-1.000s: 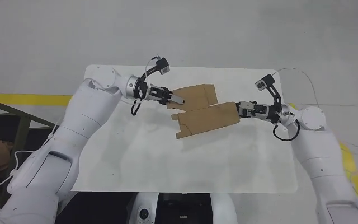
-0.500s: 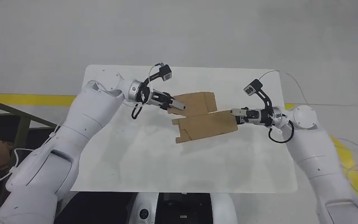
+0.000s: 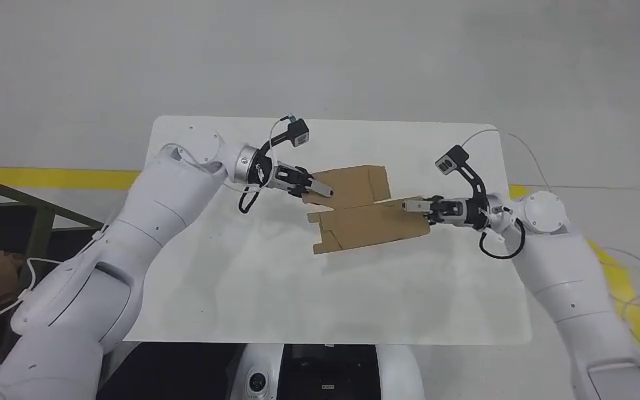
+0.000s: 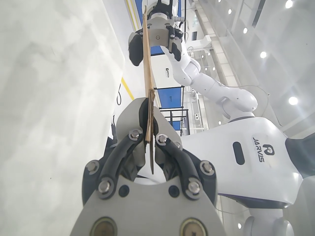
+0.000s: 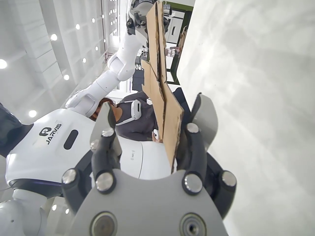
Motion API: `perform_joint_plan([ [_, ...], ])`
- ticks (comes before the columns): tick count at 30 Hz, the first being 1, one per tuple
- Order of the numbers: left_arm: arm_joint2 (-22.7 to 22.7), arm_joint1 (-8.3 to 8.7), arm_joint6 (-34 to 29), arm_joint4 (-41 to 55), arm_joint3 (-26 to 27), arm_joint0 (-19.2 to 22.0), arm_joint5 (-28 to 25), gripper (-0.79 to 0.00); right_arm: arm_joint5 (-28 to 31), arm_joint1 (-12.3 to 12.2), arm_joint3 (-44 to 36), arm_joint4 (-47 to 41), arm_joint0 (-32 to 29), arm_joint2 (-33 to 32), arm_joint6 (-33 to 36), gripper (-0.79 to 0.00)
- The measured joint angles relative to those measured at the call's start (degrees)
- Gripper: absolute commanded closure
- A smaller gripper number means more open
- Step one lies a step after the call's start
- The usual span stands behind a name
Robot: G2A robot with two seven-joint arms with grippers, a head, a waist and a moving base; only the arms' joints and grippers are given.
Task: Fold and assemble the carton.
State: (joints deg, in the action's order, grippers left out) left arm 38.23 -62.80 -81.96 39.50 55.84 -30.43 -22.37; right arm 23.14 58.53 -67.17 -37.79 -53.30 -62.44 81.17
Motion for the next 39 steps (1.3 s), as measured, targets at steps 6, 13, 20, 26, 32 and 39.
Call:
perform_joint_plan([
  [6,-1.3,-0.02,0.8,-0.1,-0.8,0.5,-0.8,0.0,0.7,-0.5,-0.1,-0.5,0.0,0.8,-0.7,-0.345],
  [13,-2.7,0.04,1.6,-0.3,-1.6,1.2,-1.6,0.0,0.9,-1.1,-0.7,-0.7,-0.1,1.8,-0.9,-0.32],
  [20,-4.4,-0.28,2.3,-0.3,-1.8,2.0,-2.3,0.0,0.5,-1.2,-0.8,-0.8,0.3,4.3,-0.5,-0.305],
  [26,-5.5,-0.52,2.5,0.2,-2.6,2.7,-2.5,0.0,0.8,-1.4,-0.3,-1.1,1.0,5.6,-0.8,-0.163],
  [32,-6.2,-0.56,2.5,0.8,-2.8,3.1,-2.5,0.0,1.0,-1.8,-0.3,-1.3,1.3,6.3,-1.0,0.0],
  [39,-6.7,-0.5,2.5,1.3,-3.0,3.3,-2.5,-0.022,1.1,-2.1,-0.6,-1.6,1.7,7.5,-1.1,0.0],
])
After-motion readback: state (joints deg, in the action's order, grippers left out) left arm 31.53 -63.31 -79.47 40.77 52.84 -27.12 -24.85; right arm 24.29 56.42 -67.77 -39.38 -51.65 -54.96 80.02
